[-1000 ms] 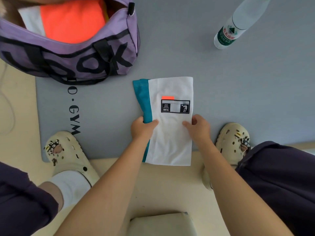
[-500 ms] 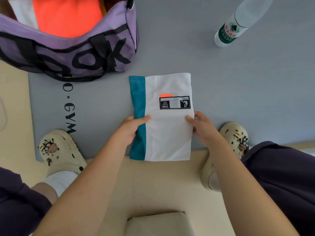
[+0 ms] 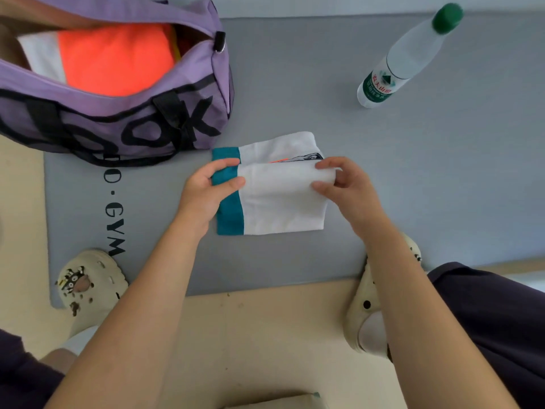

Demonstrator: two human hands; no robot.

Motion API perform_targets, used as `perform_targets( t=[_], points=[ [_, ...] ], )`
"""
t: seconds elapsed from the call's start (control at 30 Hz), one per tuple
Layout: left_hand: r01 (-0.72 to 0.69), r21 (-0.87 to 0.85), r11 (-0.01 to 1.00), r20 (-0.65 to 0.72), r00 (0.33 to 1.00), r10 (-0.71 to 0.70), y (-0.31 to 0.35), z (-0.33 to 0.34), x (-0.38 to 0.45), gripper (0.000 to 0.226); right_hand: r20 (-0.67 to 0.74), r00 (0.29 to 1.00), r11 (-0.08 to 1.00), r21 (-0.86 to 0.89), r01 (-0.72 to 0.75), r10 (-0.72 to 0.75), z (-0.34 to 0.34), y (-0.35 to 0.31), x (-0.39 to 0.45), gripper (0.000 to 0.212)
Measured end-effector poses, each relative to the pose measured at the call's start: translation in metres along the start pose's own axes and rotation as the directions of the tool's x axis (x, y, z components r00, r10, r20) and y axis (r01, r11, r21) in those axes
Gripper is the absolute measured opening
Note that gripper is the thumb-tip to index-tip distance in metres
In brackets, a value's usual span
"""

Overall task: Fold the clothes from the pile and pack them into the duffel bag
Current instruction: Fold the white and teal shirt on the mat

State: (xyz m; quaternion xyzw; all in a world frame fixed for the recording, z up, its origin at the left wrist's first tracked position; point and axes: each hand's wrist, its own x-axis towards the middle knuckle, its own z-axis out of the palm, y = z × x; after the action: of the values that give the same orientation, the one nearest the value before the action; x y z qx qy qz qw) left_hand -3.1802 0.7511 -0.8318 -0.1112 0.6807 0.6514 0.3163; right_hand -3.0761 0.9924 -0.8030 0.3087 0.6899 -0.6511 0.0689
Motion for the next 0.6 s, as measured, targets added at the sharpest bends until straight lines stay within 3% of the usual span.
perform_targets(
  t=[0.1, 0.2, 0.3, 0.4, 0.5, 0.6],
  points=[
    [0.002, 0.297, 0.955, 0.055, 0.998, -0.019, 0.0, -0.009, 0.001, 0.047, 0.019, 0.999, 0.943, -0.329, 0.052, -0.048, 0.003, 0.001, 0.003, 0.047],
    [-0.07, 0.592, 0.803, 0.042, 0.998, 0.055, -0.002, -0.01, 0.003, 0.05, 0.007, 0.994, 0.85, -0.518, 0.1, -0.113, 0.008, 0.002, 0.005, 0.046],
    [-0.111, 0.696, 0.709, -0.017, 0.985, 0.172, -0.003, -0.007, 0.005, 0.039, -0.013, 0.975, 0.701, -0.698, 0.149, -0.221, 0.01, 0.0, 0.008, 0.035],
    [-0.139, 0.774, 0.618, -0.021, 0.97, 0.243, -0.002, -0.007, 0.005, 0.028, 0.016, 0.951, 0.615, -0.759, 0.214, -0.31, 0.006, -0.001, 0.007, 0.029],
    [-0.2, 0.823, 0.531, 0.049, 0.957, 0.284, 0.003, -0.014, 0.002, 0.025, 0.069, 0.962, 0.684, -0.689, 0.238, -0.264, 0.0, -0.005, 0.005, 0.026],
    [-0.266, 0.791, 0.551, 0.187, 0.963, 0.196, 0.023, -0.025, -0.002, 0.02, 0.18, 0.983, 0.871, -0.479, 0.105, -0.019, -0.012, -0.017, 0.006, 0.016]
  ],
)
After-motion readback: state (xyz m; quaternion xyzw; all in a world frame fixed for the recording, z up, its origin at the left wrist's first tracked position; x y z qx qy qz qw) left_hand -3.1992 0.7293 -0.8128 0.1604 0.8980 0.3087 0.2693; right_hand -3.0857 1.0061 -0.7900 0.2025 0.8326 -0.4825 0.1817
